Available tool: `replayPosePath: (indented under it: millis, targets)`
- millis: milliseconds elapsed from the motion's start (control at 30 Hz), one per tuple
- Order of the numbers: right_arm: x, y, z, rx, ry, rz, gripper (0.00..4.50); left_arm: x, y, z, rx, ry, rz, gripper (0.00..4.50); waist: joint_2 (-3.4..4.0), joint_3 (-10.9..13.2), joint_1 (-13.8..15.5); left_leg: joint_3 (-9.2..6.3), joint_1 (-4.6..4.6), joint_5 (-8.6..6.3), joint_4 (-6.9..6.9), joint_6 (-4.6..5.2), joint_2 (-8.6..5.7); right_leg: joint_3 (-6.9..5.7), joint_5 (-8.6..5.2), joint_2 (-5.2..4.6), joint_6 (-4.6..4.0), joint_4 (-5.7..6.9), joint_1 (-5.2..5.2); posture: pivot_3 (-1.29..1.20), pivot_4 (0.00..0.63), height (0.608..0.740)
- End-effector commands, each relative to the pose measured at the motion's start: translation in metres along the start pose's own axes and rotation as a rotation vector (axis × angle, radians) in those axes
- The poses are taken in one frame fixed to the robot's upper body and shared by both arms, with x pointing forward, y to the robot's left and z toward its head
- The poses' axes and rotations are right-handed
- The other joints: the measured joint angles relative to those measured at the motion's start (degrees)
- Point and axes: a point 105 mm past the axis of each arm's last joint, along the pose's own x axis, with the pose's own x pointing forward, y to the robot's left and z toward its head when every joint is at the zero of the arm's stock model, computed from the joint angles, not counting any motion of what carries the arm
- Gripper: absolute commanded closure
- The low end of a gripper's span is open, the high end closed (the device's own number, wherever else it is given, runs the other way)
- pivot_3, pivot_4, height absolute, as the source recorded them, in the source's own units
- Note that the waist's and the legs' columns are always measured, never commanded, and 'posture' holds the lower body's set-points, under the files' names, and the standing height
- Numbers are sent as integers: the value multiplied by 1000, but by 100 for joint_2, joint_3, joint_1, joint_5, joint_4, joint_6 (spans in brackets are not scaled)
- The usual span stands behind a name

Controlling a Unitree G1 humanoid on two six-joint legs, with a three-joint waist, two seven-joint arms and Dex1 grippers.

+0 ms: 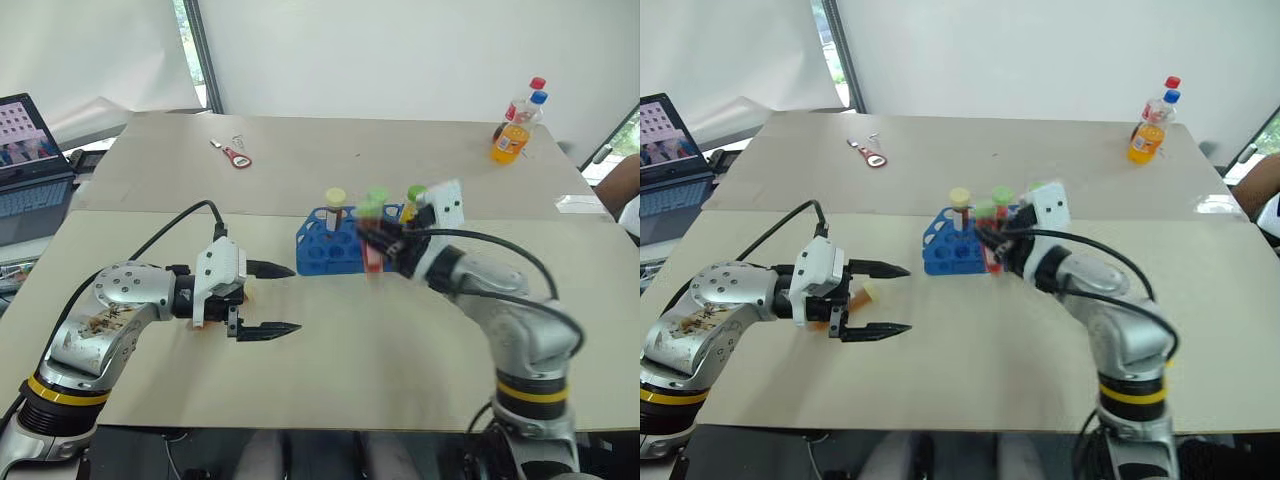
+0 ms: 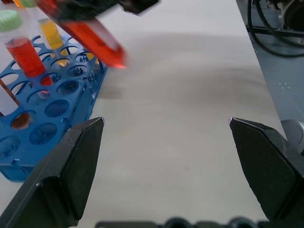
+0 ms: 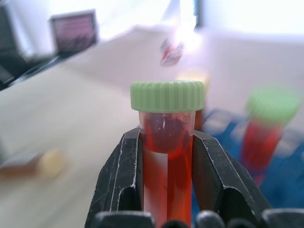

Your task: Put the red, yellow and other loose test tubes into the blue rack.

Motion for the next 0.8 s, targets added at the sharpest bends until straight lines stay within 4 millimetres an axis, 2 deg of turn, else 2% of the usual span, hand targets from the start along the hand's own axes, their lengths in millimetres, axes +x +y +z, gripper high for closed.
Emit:
replayPosePath:
  millis: [33,300,800]
  targets:
    - [7,-6,8,-106,-125,-92,3501,-2,1,11,7,-20,-1,0,0,0,-10,5,2,0,-1,0,1,0,0,1,0,0,0,0,150,740]
    - [18,-19,-9,-153,-162,-210,3501,-2,0,14,4,-29,-6,0,0,0,-38,14,6,1,-5,-1,4,1,1,4,-3,4,-1,0,150,740]
    - [26,-15,-29,-132,-204,-292,3502,-3,0,6,-7,-43,10,0,0,0,-90,7,13,1,-7,-1,6,2,1,4,-4,11,0,0,150,740]
